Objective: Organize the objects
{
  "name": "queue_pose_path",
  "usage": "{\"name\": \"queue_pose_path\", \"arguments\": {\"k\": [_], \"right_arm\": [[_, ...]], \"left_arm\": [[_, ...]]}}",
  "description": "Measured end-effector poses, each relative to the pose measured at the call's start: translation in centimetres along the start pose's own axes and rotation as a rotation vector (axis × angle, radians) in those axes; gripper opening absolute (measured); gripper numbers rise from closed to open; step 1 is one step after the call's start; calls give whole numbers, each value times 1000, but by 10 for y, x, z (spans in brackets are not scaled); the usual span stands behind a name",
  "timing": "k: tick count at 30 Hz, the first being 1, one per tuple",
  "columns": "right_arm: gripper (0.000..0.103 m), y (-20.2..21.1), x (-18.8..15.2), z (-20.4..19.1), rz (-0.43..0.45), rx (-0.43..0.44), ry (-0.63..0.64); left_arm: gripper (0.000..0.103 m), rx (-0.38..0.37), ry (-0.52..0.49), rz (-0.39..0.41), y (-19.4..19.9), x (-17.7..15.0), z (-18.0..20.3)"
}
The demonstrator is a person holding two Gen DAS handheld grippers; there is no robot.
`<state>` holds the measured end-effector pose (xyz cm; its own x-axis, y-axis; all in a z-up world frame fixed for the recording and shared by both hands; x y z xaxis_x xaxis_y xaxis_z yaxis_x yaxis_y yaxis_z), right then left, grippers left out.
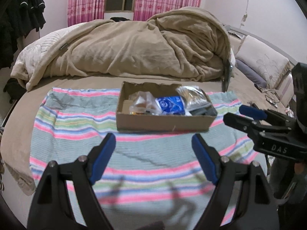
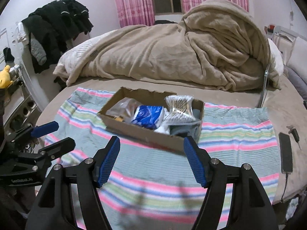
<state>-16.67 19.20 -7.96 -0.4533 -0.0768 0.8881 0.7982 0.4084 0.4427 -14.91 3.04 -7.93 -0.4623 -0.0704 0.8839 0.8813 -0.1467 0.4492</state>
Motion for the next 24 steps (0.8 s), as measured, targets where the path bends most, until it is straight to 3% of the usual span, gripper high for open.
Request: {"name": "queue_pose_path", "arguments": {"k": [2, 24], "right_arm": [[72, 11, -3, -6, 9, 5, 4], [72, 103, -33, -43, 96, 3, 16]], "left_arm": [[90, 4, 1, 4, 12, -5, 3], [94, 57, 28, 98, 116, -34, 4]]}}
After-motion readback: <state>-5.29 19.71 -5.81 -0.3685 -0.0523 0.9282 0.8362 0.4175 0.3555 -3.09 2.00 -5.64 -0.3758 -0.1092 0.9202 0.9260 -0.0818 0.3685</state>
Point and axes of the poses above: each gripper's, at about its wrist camera, not at the fingertips, and y roughly against the way its jaws point, z to its right, x to its top, the point moved 9 cm from there along -y, roughly the way its jaws point, and after that the axes turned 15 degrees about z, right-handed, at the moved point
